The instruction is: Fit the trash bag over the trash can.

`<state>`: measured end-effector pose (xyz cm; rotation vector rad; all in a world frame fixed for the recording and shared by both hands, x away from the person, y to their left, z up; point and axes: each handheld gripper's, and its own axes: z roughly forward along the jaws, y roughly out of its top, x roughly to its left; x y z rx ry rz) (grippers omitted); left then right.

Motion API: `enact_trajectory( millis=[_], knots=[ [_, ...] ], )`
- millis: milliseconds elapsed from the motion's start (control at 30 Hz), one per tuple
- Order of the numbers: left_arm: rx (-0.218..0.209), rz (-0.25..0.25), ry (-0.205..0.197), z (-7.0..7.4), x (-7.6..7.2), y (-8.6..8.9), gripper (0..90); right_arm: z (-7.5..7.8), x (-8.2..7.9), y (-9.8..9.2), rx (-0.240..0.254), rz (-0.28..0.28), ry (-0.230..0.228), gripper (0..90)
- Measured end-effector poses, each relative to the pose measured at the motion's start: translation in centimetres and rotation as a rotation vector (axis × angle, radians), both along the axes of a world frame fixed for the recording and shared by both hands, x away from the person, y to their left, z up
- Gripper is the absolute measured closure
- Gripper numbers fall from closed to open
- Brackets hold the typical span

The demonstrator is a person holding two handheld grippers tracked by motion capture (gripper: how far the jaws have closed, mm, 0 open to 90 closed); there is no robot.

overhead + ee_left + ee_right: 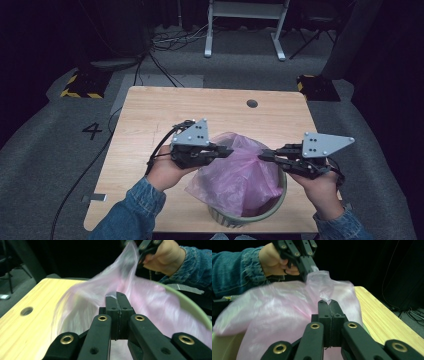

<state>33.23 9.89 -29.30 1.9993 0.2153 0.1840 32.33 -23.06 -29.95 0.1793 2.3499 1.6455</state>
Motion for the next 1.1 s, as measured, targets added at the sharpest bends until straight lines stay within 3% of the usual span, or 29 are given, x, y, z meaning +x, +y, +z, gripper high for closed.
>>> enact_trajectory(
  millis=[267, 333, 667, 933, 1100],
  knots=[
    [-0.049, 0.065, 0.022, -1.2, -1.3, 4.4, 89.8, -1.4, -1.3, -4.4, 0.029, 0.016, 0.009, 89.6],
    [-0.052, 0.072, 0.023, -1.4, -1.9, 5.2, 89.8, -1.7, -1.7, -5.2, 0.017, -0.001, 0.006, 89.6],
    [-0.034, 0.113, 0.043, -2.6, -3.3, 8.2, 89.8, -3.1, -3.0, -8.9, 0.011, -0.085, 0.015, 89.6],
    [-0.026, 0.161, 0.034, -3.4, -4.4, 10.4, 89.8, -3.8, -4.3, -11.6, 0.020, -0.149, 0.029, 89.7],
    [-0.015, 0.198, 0.068, -5.0, -5.0, 11.7, 89.8, -5.1, -5.3, -13.3, 0.036, -0.172, 0.054, 89.7]
  ],
)
